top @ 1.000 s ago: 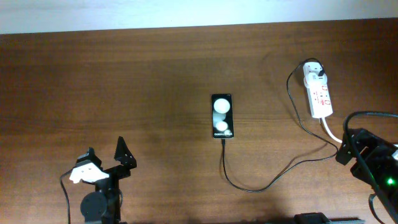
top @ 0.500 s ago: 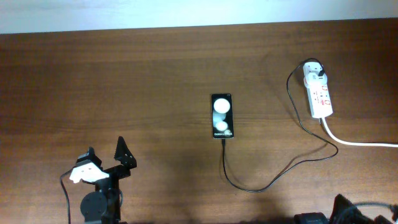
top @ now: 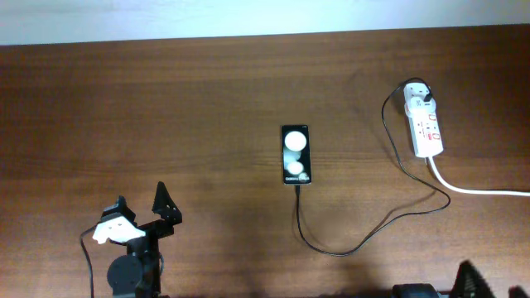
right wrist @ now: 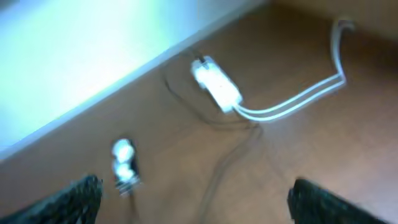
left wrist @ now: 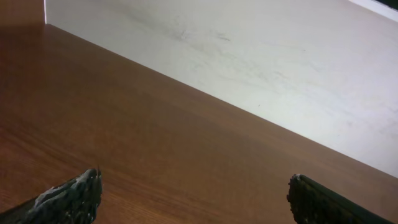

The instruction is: Plug charger to phone and switch on socket

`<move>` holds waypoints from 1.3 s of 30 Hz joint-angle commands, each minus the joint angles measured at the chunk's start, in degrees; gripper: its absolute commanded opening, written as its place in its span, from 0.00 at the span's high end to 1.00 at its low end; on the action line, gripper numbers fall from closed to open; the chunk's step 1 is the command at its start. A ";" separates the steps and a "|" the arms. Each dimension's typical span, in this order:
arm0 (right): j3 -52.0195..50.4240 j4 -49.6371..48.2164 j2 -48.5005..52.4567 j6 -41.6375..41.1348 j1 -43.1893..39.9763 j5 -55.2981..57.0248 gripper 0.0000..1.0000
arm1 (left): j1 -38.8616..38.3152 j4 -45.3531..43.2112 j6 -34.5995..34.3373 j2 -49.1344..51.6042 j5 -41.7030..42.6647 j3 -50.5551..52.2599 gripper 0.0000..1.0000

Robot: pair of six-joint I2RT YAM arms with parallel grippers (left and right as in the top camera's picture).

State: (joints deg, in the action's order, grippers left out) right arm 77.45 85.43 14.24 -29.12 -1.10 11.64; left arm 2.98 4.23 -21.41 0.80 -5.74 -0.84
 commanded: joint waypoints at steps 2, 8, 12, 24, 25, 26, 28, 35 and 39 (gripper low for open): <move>-3.98 -7.96 -0.02 0.20 -0.33 -0.17 0.01 | 0.17 0.07 0.50 -0.33 0.59 0.33 0.01; -24.04 -31.93 -0.02 10.32 -0.57 0.98 0.01 | 0.17 0.07 0.50 -0.33 0.59 0.33 0.01; -33.38 -43.76 -3.19 19.71 -0.72 -10.95 0.01 | 0.17 0.07 0.50 -0.33 0.61 0.31 0.01; -66.14 -78.47 -11.89 20.46 -1.97 -18.51 0.01 | 0.17 0.07 0.50 -0.33 0.59 0.33 0.01; -69.44 -81.20 -11.89 20.87 -1.88 -18.51 0.01 | 0.17 0.07 0.50 -0.33 0.59 0.31 0.01; -73.00 -83.32 -11.89 23.52 -1.44 -18.53 0.01 | 0.17 0.07 0.50 -0.33 0.61 0.33 0.01; -77.11 -86.31 -11.89 25.73 -1.44 -18.53 0.01 | 0.17 0.07 0.50 -0.33 0.59 0.33 0.01; -77.13 -80.91 -11.91 25.68 2.45 -12.24 0.01 | 0.17 0.07 0.50 -0.33 0.59 0.33 0.01; -77.13 -80.94 -14.03 25.75 2.16 -9.40 0.01 | 0.17 0.07 0.50 -0.33 0.59 0.33 0.01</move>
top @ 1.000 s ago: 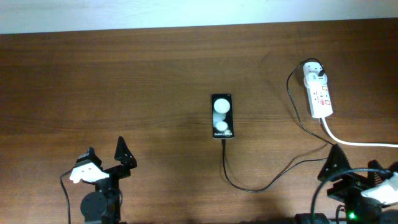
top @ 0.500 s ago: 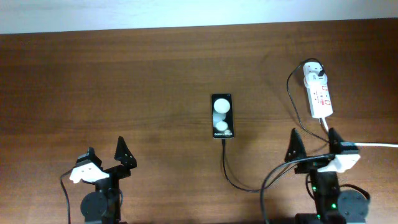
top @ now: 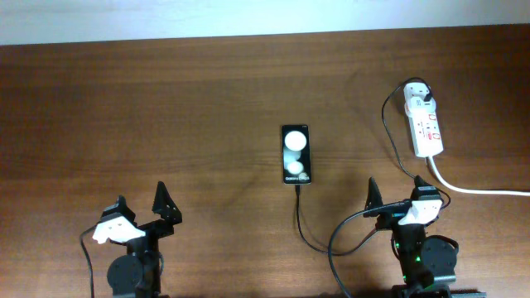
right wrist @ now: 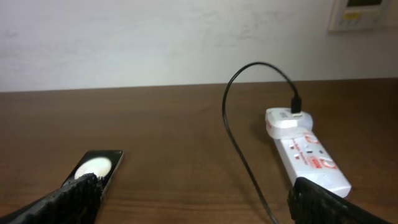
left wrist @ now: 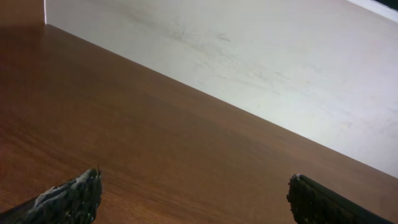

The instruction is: Plug charger to phone and switch on socket

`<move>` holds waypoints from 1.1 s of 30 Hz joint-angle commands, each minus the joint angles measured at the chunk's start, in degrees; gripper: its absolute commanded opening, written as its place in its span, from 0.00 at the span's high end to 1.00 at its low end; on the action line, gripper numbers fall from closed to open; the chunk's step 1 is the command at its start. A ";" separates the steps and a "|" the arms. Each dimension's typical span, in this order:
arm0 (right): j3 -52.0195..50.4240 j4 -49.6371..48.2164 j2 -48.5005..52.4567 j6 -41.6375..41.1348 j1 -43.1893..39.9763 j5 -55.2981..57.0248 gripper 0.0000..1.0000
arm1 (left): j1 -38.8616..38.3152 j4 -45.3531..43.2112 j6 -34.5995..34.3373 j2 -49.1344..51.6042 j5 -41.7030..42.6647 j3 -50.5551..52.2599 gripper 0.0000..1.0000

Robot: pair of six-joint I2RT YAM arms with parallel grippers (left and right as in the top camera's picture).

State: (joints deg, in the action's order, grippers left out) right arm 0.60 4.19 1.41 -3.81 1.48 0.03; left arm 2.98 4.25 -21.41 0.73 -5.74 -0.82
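Observation:
The black phone point(top: 297, 154) lies screen up mid-table, also in the right wrist view point(right wrist: 93, 169). A thin black cable point(top: 364, 240) runs from its near end, loops forward and right, then climbs to the white charger point(top: 421, 95) plugged into the far end of the white power strip point(top: 428, 128). Seen from the right wrist, the charger point(right wrist: 287, 121) sits on the strip point(right wrist: 308, 155). My right gripper point(top: 396, 189) is open near the front edge, behind the cable loop, with nothing between its fingers point(right wrist: 68, 202). At the front left, my left gripper point(top: 141, 199) is open over bare wood.
The strip's thick white cord point(top: 480, 190) leaves to the right edge of the table point(top: 166, 99). A pale wall point(left wrist: 249, 56) stands beyond the far edge. The black cable passes just left of my right arm.
My right arm, then almost out of the overhead view at the bottom right, now rests at the front right with its gripper open, facing phone and strip. The left arm, phone and cable are unchanged.

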 commanded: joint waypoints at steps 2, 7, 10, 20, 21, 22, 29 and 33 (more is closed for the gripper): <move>-0.28 0.31 -1.20 0.42 -3.54 2.80 0.01 | 0.17 0.04 0.50 -0.26 0.59 0.31 0.01; -0.28 0.31 -1.20 0.42 -6.16 2.62 0.01 | 0.17 0.04 0.50 -0.26 0.61 0.31 0.01; -0.28 0.31 -1.20 0.42 -6.16 2.60 0.01 | 0.17 0.04 0.50 -0.26 0.59 0.31 0.01; -0.28 0.31 -1.18 0.42 -6.93 2.60 0.01 | 0.17 -0.13 0.50 -0.42 0.59 0.31 0.01; -0.28 0.31 -1.16 0.42 -7.17 2.58 0.01 | 0.17 -0.13 0.48 -0.42 0.59 0.31 0.01; -0.28 0.31 -1.16 0.42 -7.17 2.60 0.01 | 0.17 -0.09 0.50 -0.39 0.59 0.31 0.01; -0.28 0.24 -1.18 0.42 -7.19 2.60 0.01 | 0.17 -0.15 0.48 -0.39 -1.09 0.31 0.01; -0.28 0.26 -1.18 0.42 -7.17 2.60 0.01 | 0.17 0.31 19.04 -0.33 2.40 0.28 0.01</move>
